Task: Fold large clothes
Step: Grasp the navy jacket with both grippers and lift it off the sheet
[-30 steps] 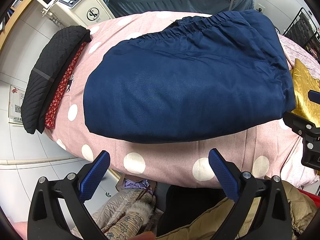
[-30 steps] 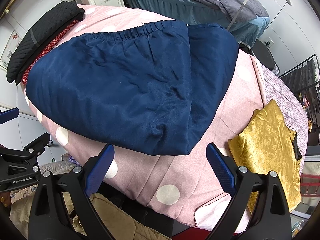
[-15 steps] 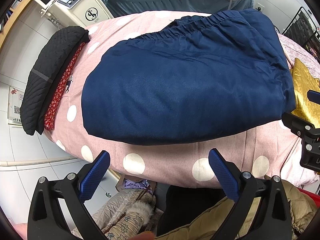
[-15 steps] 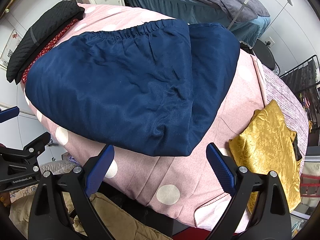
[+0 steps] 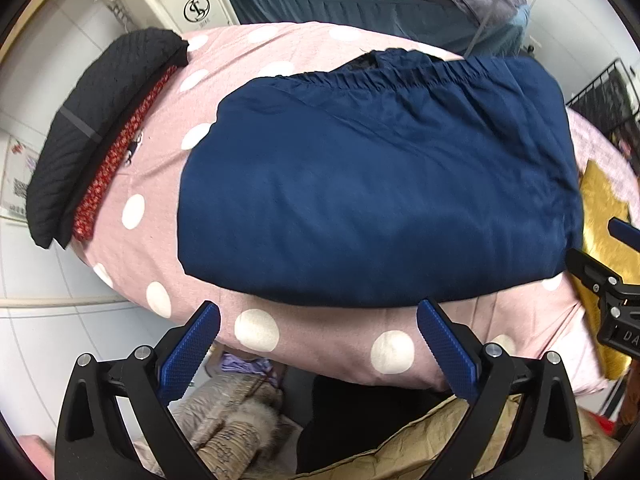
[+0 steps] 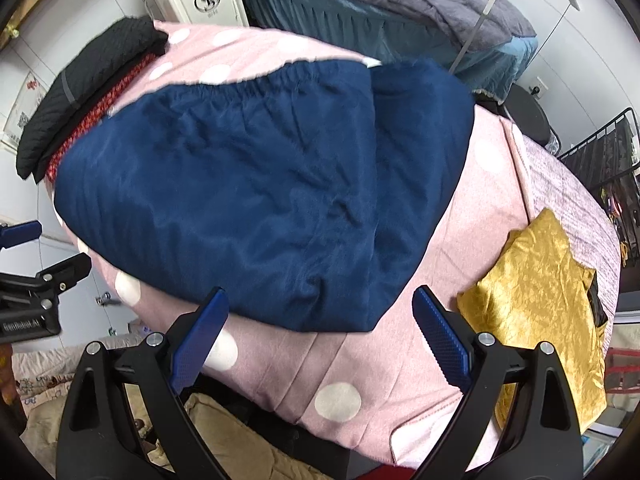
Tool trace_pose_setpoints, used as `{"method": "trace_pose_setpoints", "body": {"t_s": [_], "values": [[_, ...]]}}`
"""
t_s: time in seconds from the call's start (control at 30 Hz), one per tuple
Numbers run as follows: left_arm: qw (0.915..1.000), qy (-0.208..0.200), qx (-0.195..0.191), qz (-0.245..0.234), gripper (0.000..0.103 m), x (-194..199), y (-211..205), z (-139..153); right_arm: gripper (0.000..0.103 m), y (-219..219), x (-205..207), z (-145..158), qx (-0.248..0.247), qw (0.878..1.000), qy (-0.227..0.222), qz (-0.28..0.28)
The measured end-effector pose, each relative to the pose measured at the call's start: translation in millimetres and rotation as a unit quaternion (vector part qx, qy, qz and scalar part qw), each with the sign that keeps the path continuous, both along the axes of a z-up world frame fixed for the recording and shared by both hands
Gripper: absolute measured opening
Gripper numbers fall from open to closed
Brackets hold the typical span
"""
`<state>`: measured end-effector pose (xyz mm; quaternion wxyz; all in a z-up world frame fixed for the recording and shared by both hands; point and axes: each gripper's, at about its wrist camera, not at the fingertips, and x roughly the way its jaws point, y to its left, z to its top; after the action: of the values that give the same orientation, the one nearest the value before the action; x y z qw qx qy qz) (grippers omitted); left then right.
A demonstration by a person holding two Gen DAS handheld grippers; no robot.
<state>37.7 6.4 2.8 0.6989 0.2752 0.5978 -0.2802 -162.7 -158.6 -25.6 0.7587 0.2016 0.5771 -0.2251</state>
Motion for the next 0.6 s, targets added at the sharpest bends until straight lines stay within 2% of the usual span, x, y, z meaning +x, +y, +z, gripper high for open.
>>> {"method": "trace_pose_setpoints", "body": {"t_s": [0.1,0.17,0.23,0.33,0.47,0.57,0.6], "values": [[0.9993,0.014,-0.028,0.02,0.097,25.9,5.2,6.8,0.092,-19.0,-0.7,8.5,-0.017,1.0,-0.02,-0.013],[0.9984,0.005,-0.036,0.043,0.097,53.1,7.9,10.3,0.092,-35.4,0.1,11.5,-0.029,0.999,-0.027,-0.021],[0.9976,-0.013,-0.029,0.062,0.097,84.1,8.0,10.3,0.092,-58.5,3.1,9.6,-0.039,0.998,-0.023,-0.037],[0.9954,-0.03,-0.049,0.077,0.097,130.2,5.7,9.3,0.092,-91.3,11.3,6.6,-0.031,0.997,-0.029,-0.059],[0.9934,0.038,-0.065,0.086,0.097,183.5,-8.8,-16.7,0.092,-145.0,37.1,-2.4,-0.013,0.994,-0.041,-0.1],[0.9894,0.098,-0.064,0.086,0.096,208.3,-18.3,-49.4,0.092,-170.5,61.7,-13.4,-0.006,0.993,-0.035,-0.11],[0.985,0.131,-0.074,0.085,0.096,214.8,-22.7,-63.1,0.092,-175.1,69.4,-17.6,-0.002,0.993,-0.036,-0.109]]}}
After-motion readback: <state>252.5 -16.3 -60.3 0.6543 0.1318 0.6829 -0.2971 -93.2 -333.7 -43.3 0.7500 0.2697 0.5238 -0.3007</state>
